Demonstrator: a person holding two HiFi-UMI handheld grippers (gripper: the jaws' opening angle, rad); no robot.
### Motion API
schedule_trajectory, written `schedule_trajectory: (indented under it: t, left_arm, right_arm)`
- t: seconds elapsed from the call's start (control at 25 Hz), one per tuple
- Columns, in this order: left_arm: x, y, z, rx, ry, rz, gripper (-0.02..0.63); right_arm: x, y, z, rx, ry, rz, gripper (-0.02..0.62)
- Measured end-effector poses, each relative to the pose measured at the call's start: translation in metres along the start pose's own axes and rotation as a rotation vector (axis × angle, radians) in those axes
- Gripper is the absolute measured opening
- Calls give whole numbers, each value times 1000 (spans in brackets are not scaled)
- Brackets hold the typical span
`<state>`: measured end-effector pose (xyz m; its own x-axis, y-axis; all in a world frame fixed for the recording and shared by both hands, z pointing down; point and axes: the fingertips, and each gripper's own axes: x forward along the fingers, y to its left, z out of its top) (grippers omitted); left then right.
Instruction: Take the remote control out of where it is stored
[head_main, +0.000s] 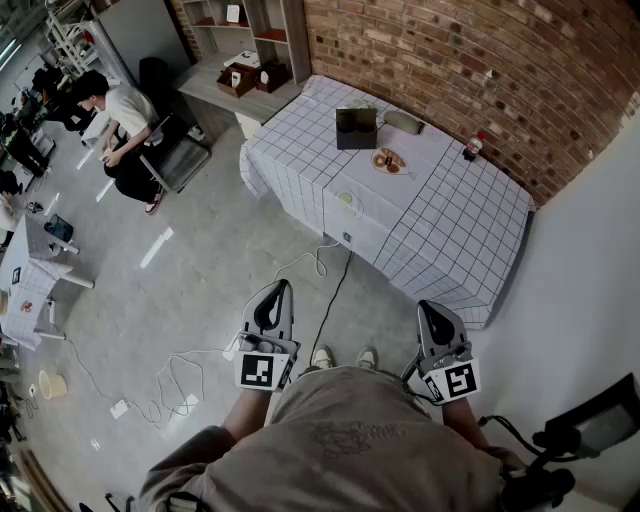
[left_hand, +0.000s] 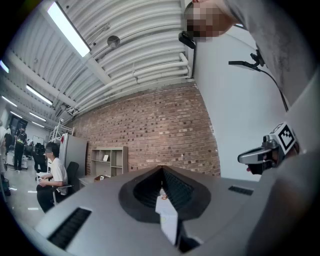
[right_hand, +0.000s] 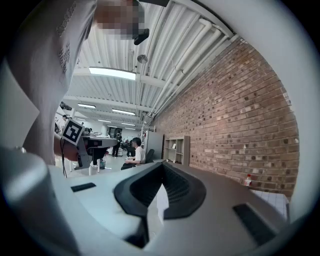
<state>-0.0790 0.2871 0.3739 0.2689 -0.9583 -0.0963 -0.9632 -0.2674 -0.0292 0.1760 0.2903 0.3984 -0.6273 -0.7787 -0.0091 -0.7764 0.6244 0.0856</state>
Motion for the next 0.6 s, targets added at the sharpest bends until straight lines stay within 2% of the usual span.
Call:
schedule_trajectory:
  t: [0.16, 0.6]
  left_arm:
    - [3, -8, -7, -23, 0, -15, 11]
    - [6, -9, -4, -25, -6, -34, 11]
  right_arm:
    - [-3, -12, -7, 27, 4, -30, 14]
    - [0, -15, -7, 85, -5, -29, 14]
